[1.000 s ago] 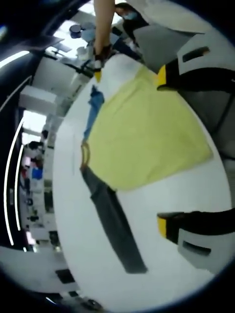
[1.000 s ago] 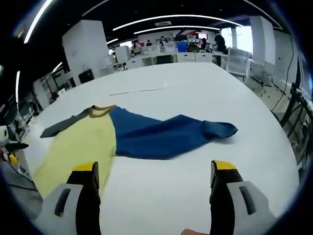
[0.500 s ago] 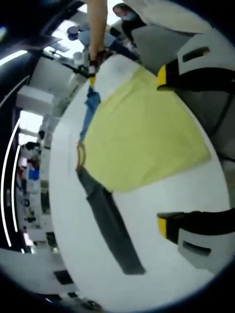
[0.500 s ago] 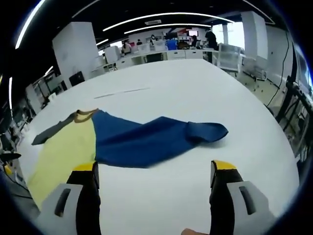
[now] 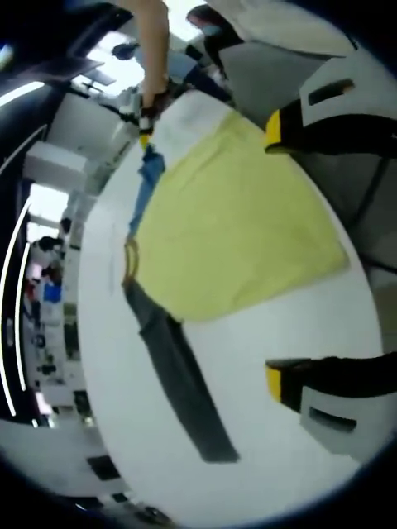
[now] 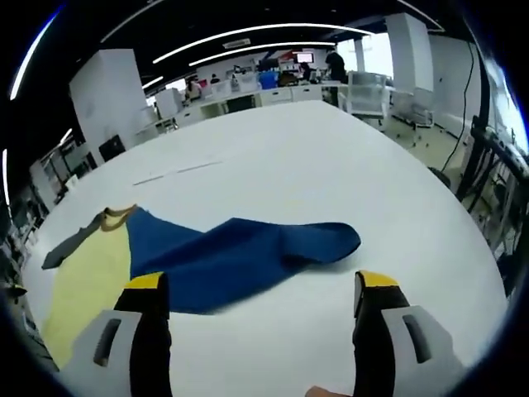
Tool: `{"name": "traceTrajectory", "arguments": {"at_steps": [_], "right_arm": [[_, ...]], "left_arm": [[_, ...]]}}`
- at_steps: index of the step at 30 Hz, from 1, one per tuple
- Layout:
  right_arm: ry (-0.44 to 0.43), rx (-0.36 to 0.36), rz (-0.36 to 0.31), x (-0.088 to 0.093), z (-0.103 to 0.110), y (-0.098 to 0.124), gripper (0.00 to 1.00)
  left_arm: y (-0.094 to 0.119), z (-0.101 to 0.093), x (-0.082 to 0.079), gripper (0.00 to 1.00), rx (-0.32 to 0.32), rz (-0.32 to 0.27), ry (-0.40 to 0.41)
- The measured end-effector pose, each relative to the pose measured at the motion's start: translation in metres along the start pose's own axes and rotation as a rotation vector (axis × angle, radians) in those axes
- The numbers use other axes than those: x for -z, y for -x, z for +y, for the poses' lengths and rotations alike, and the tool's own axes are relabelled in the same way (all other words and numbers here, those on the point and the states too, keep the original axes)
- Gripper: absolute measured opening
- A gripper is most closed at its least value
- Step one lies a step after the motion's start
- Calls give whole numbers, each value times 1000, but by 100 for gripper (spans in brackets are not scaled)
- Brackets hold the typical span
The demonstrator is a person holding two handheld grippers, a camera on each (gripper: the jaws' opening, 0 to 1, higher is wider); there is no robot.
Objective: Fold the garment on the visible template until the final outline fits inside the template.
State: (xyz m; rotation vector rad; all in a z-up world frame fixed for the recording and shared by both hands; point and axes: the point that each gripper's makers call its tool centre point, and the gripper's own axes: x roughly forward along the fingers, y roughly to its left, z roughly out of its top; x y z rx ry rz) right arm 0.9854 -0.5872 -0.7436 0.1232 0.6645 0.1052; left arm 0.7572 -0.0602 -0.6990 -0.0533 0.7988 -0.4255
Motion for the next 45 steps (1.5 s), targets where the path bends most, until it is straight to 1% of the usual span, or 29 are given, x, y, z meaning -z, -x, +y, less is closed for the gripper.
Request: {"name": "traceTrajectory", "arguments": {"at_steps": [7, 8, 10, 12, 15, 18, 23, 24, 27, 28, 30, 33, 35, 38, 40, 43, 45], "right_arm": [[-44, 35, -22, -6, -19, -10, 88], [-63, 42, -28, -7, -21, -11, 86], [-73, 47, -39, -13, -27, -13, 82], [-78, 55, -44, -15, -28, -15, 82], [-98, 60, -36, -16, -31, -19, 79], [-146, 80, -45, -17, -33, -18, 71], [-254, 119, -89, -24, -41, -16, 55], [-291, 133, -99, -25, -45, -16, 53], [-400, 138, -128, -27, -52, -19, 46], [-409, 136, -133, -28, -54, -21, 44], [-399, 142, -125, -26, -54, -23, 42], [-405, 167, -98, -17, -56, -25, 36], [-425, 186, -89, -12, -59, -25, 32], [-459, 209, -102, -11, -64, -25, 21], [-465, 211, -108, -11, -68, -28, 18], [-470, 208, -98, -8, -70, -33, 15], [-466, 219, -90, -6, -72, -33, 9]], "left_arm": [[-2, -4, 1, 99, 5, 19, -12], [-4, -5, 2, 99, 8, 26, -17], [-5, -8, 3, 99, 14, 36, -27], [-7, -12, 3, 99, 22, 40, -39], [-8, -16, 2, 99, 31, 41, -42], [-10, -18, 1, 99, 36, 43, -42], [-9, -20, 0, 99, 37, 43, -43], [-9, -20, 0, 99, 35, 44, -42], [-8, -20, 1, 98, 32, 49, -39], [-8, -20, 2, 98, 31, 51, -38], [-8, -20, 3, 98, 29, 55, -34], [-7, -20, 3, 98, 25, 56, -29], [-7, -20, 3, 98, 23, 57, -26], [-7, -20, 3, 98, 20, 58, -25], [-7, -21, 3, 98, 17, 60, -21], [-6, -21, 5, 98, 13, 68, -17], [-7, -22, 6, 98, 11, 73, -13]]}}
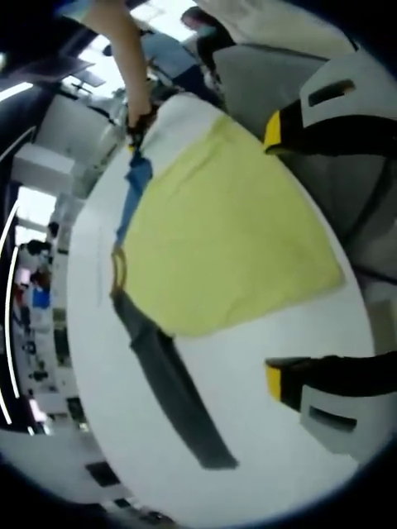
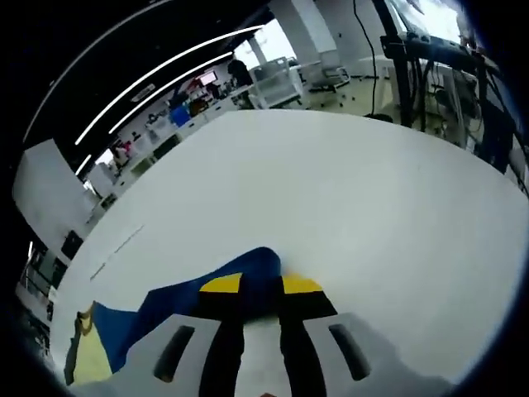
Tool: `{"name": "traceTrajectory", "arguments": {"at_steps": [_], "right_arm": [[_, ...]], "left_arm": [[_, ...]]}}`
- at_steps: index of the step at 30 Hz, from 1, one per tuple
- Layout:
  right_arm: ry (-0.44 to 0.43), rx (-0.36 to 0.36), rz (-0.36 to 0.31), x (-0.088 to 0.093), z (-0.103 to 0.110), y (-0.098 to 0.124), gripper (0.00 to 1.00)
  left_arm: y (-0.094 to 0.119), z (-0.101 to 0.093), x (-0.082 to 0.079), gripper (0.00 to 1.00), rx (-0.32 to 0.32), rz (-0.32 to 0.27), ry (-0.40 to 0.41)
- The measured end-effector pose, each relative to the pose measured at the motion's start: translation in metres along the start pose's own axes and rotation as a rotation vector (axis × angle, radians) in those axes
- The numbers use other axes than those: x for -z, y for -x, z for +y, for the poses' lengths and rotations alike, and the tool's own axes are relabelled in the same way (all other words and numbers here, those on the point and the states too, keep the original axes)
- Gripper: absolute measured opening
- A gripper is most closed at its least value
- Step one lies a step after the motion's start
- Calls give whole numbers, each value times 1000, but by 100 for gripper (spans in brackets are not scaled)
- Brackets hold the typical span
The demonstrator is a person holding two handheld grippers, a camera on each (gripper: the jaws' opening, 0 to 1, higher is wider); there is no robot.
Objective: Fold the garment on the visible template until the final outline fits inside the template.
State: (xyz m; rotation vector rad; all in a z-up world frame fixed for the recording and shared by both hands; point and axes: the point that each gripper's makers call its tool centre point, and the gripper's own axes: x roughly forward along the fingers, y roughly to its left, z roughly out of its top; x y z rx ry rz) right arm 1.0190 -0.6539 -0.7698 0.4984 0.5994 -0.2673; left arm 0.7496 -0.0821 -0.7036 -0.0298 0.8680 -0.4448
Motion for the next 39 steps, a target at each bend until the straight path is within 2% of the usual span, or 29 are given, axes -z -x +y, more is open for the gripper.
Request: {"name": "traceTrajectory", "arguments": {"at_steps": [1, 2, 6, 11, 18, 23, 29, 31, 33, 35, 39], "right_arm": [[8, 10, -5, -1, -2, 0, 3], [11, 13, -8, -2, -3, 0, 2], [23, 11, 4, -1, -8, -4, 2], [-16, -19, 25, -6, -13, -10, 1], [-38, -77, 61, -10, -12, 5, 1], [-38, -123, 84, -15, -18, 13, 1], [-69, -231, 204, -16, -9, 34, 1], [-37, -241, 225, -20, -19, 36, 1], [-2, -266, 276, -18, -11, 46, 1], [40, -272, 299, -19, -16, 46, 1], [105, -287, 355, -24, -13, 63, 1]], "left_arm": [[0, -1, 0, 98, 0, 1, 2], [-1, -1, 0, 98, 0, 2, 3], [-3, -5, 2, 98, 5, 13, 6], [-6, -9, 1, 98, 12, 15, 3], [-10, -12, -1, 97, 23, 16, -7], [-11, -16, -1, 97, 30, 12, -12], [-11, -21, 1, 96, 37, 14, -20], [-11, -22, 0, 96, 38, 12, -22], [-11, -24, 0, 96, 40, 11, -22], [-11, -26, 0, 96, 42, 13, -27], [-11, -29, 1, 95, 47, 16, -32]]}}
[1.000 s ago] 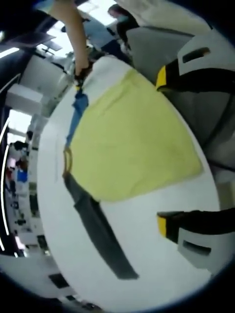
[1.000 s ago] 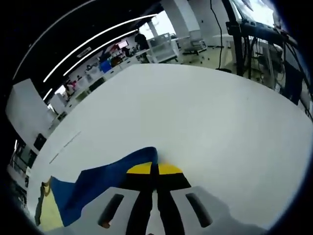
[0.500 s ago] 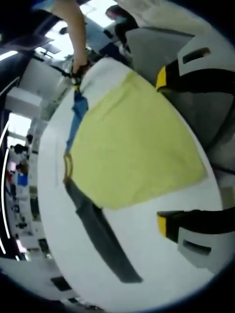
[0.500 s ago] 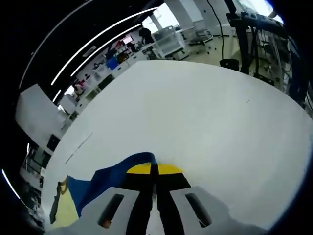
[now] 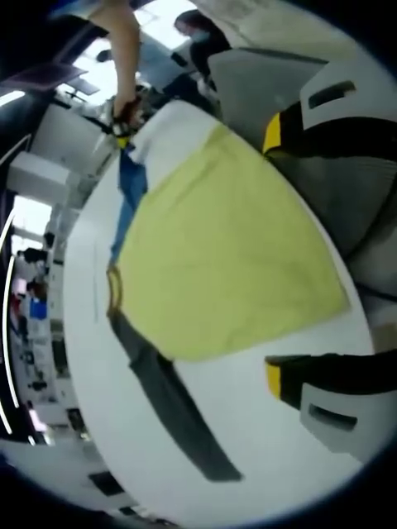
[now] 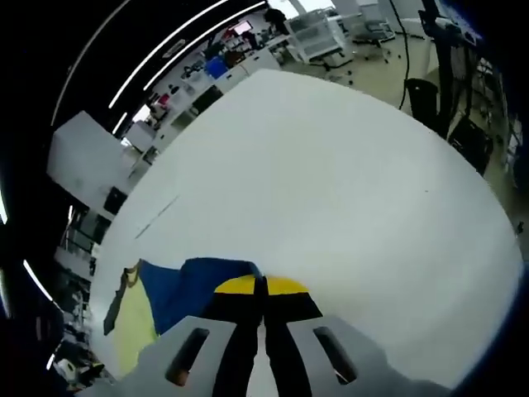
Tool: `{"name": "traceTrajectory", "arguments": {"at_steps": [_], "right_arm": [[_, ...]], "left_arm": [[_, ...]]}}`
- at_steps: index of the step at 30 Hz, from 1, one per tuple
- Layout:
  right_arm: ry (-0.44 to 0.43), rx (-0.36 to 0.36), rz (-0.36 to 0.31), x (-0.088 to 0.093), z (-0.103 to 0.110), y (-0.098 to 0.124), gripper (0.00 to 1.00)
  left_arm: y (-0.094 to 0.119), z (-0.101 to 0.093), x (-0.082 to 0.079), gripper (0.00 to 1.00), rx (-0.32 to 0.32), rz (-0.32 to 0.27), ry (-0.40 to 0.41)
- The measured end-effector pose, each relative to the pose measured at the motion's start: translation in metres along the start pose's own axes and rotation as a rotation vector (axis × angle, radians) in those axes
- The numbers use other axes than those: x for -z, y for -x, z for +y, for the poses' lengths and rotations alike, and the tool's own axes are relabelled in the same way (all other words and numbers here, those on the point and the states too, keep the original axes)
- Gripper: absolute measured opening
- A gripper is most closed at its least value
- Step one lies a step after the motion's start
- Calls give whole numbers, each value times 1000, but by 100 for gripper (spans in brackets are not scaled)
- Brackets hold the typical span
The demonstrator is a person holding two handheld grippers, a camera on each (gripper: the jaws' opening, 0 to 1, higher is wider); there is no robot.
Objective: Fold the garment on the visible template until the final outline fits inside the template.
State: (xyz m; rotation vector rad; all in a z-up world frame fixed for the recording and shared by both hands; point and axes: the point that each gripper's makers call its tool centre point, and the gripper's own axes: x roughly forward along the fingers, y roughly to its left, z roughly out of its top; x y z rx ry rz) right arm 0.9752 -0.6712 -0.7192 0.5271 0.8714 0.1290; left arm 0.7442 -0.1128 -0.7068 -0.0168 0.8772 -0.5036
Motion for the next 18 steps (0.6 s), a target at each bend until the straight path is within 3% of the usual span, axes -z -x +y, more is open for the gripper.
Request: {"name": "traceTrajectory", "arguments": {"at_steps": [7, 12, 18], "right_arm": [[170, 36, 151, 14, -6, 1, 1], [182, 53, 170, -2, -22, -16, 1], [165, 112, 222, 7, -30, -27, 1]], "left_arm": [[0, -2, -2, 95, -5, -10, -16], [-1, -4, -1, 95, -2, 0, -24], [-1, -5, 1, 95, -8, 9, -22]]}}
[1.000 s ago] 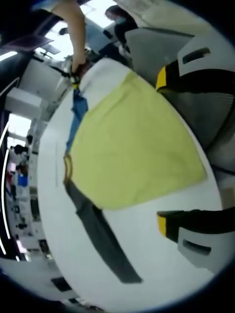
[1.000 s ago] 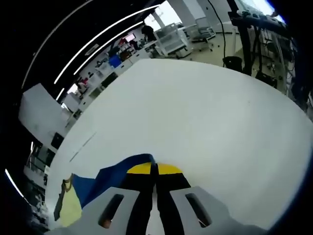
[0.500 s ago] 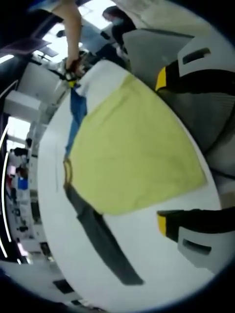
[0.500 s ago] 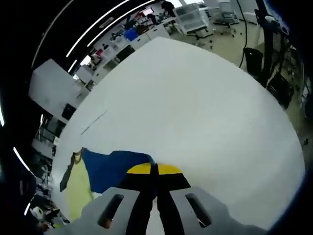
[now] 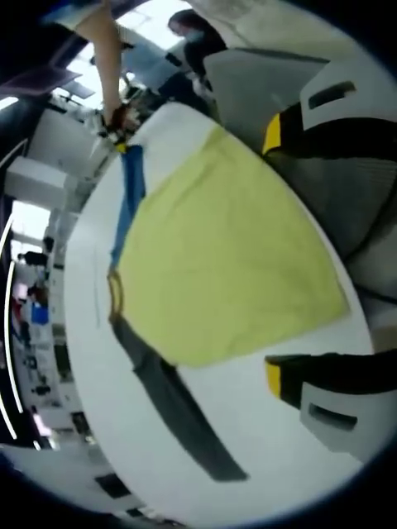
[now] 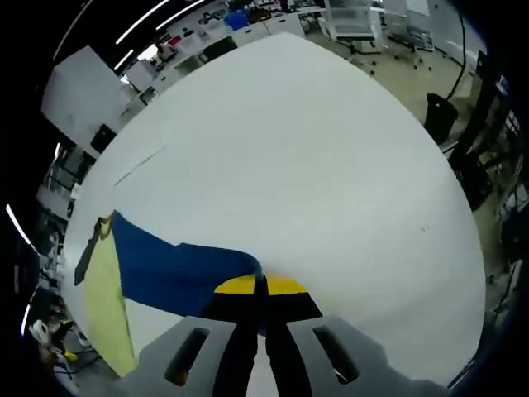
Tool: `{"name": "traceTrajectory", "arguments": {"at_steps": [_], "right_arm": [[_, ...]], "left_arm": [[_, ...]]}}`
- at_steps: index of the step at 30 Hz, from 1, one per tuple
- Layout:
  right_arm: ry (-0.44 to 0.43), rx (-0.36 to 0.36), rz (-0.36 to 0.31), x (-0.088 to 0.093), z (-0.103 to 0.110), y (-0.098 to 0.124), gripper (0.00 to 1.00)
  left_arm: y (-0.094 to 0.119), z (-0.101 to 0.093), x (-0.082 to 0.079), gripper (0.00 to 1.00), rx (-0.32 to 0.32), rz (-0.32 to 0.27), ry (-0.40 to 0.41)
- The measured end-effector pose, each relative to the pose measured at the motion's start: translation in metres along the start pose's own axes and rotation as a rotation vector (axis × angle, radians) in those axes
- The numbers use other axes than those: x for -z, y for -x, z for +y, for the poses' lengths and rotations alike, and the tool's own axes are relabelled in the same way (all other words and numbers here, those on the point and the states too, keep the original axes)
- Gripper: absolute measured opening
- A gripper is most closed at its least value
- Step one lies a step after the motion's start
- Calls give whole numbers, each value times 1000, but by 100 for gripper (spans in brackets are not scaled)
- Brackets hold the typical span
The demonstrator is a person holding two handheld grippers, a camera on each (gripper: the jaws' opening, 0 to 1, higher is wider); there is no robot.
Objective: Fold the garment on the visible template until the final outline fits inside the template.
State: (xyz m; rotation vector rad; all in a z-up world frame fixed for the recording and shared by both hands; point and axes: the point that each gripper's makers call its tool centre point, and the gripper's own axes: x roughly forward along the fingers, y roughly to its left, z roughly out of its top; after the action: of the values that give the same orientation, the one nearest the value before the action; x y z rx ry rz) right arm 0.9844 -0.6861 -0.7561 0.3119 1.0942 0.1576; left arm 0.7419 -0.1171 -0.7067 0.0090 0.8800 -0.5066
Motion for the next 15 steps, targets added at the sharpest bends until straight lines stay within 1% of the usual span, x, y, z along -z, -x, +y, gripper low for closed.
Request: {"name": "traceTrajectory", "arguments": {"at_steps": [1, 2, 3, 4, 6, 7, 9, 10, 11, 12, 13, 15], "right_arm": [[-6, 4, 8, -2, -5, -10, 1], [-17, 11, 20, -1, -9, -15, 1], [-17, 15, 24, 3, -5, -9, 1], [-22, 22, 34, 5, -5, -10, 1], [-43, 39, 79, 11, -11, -15, 1], [-23, 49, 89, 10, -14, -17, 1], [-4, 69, 117, 15, -19, -21, 1], [2, 72, 118, 16, -20, -21, 1], [2, 69, 98, 10, -17, -17, 1], [-1, 68, 98, 8, -16, -15, 1], [27, 68, 91, 9, -13, -14, 1], [36, 72, 90, 11, -15, -17, 1]], "left_arm": [[0, 1, 1, 95, -2, 3, 2], [1, 1, 2, 95, -5, 6, 3], [1, 2, 2, 95, -7, 9, 4], [1, 3, 3, 95, -10, 11, 5], [1, 4, 4, 95, -14, 17, 9], [0, 4, 4, 95, -16, 19, 10], [-1, 4, 5, 95, -17, 25, 12], [-2, 4, 5, 95, -17, 27, 11], [-3, 3, 5, 95, -16, 29, 11], [-4, 3, 4, 95, -15, 30, 11], [-6, 2, 4, 95, -12, 31, 11], [-10, 0, 3, 95, -5, 36, 7]]}}
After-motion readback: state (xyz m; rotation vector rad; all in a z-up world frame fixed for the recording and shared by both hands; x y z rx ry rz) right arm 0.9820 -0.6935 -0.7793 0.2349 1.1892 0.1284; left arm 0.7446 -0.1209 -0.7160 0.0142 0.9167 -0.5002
